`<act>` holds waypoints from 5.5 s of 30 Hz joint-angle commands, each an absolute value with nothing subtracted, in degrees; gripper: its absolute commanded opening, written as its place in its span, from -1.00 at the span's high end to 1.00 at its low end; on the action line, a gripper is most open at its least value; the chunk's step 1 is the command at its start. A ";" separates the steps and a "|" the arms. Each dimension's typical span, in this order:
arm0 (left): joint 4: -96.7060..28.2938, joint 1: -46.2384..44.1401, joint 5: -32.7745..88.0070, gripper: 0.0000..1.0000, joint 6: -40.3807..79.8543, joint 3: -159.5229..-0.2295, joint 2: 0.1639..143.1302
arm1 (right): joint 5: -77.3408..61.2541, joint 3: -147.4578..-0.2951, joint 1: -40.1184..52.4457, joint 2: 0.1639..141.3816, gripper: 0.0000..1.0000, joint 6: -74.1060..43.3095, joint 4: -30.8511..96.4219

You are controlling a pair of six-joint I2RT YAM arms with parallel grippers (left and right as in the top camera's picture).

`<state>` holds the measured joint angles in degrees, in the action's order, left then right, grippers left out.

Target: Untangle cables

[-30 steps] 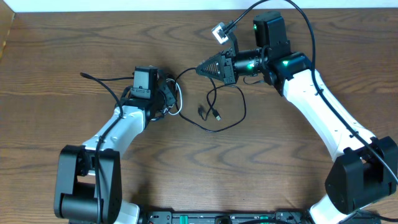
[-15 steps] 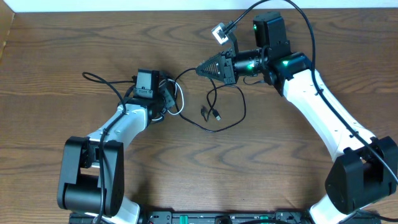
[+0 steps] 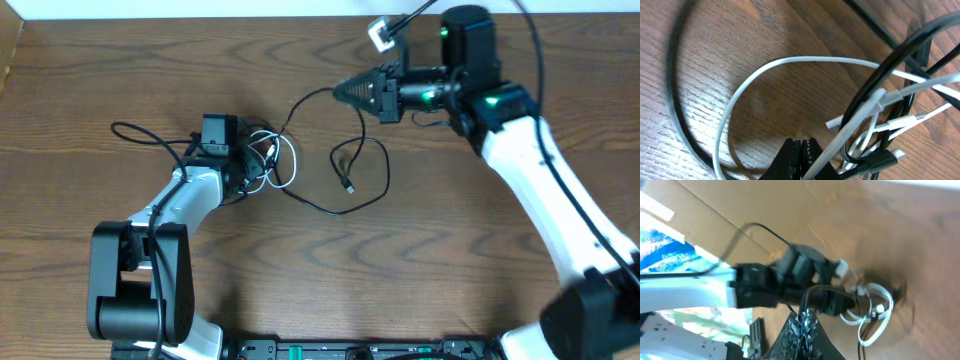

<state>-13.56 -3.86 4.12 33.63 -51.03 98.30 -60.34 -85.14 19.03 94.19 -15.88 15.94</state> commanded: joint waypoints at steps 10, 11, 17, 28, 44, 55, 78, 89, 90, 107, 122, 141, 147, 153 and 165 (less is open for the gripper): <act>-14.04 -3.75 3.11 0.85 33.69 -50.54 98.89 | -60.97 -85.41 17.69 76.86 0.98 -16.25 5.82; -14.04 -3.75 3.09 0.85 33.69 -50.54 98.89 | -60.97 -85.41 17.15 75.81 0.97 -16.27 5.45; -14.09 -3.75 1.87 0.84 33.69 -50.54 98.89 | -60.99 -85.41 11.97 69.80 0.98 -16.27 5.58; -14.09 -3.77 2.57 0.85 33.71 -50.54 98.89 | -54.41 -85.41 5.19 69.76 0.71 -16.21 17.50; -14.06 -3.75 5.32 0.31 34.83 -50.57 98.80 | -42.28 -85.41 15.44 90.48 -0.02 -0.51 44.40; -14.09 -3.77 5.30 0.03 34.79 -50.57 98.80 | -29.89 -85.38 25.76 100.62 -0.29 3.95 45.71; -14.11 -3.77 5.30 -1.00 34.76 -50.57 98.80 | -26.92 -85.38 28.99 110.76 -0.91 8.95 44.18; -14.09 -3.77 5.30 -0.99 34.74 -50.57 98.80 | -23.90 -84.51 31.79 111.13 -0.76 11.90 45.04; -14.09 -3.77 5.28 -0.99 34.76 -50.57 98.80 | -23.90 -84.51 32.40 111.55 -0.70 11.90 45.04; -14.09 -3.77 5.28 -0.99 34.52 -50.57 98.80 | -15.27 -84.51 40.62 120.40 0.19 4.78 44.01; -14.09 -3.77 5.26 -0.99 34.52 -50.57 98.80 | -8.40 -84.51 44.49 121.38 0.63 -0.40 42.98; -14.11 -3.77 3.36 -0.98 34.54 -50.57 98.80 | -7.64 -84.64 45.04 121.84 0.98 -0.36 42.61; -14.11 -3.77 3.36 -0.99 34.54 -50.57 98.80 | -7.64 -85.23 45.01 121.43 0.99 -0.36 43.64; -14.13 -3.77 3.36 -0.98 34.54 -50.57 98.80 | -8.73 -86.87 44.95 116.44 0.98 6.52 44.42; -14.24 -3.77 3.36 -0.99 34.54 -50.54 98.80 | -17.34 -89.60 40.80 98.17 0.98 8.91 44.23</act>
<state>-13.69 -3.86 4.12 34.65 -51.03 98.28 -13.61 -87.94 43.16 104.55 7.01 44.49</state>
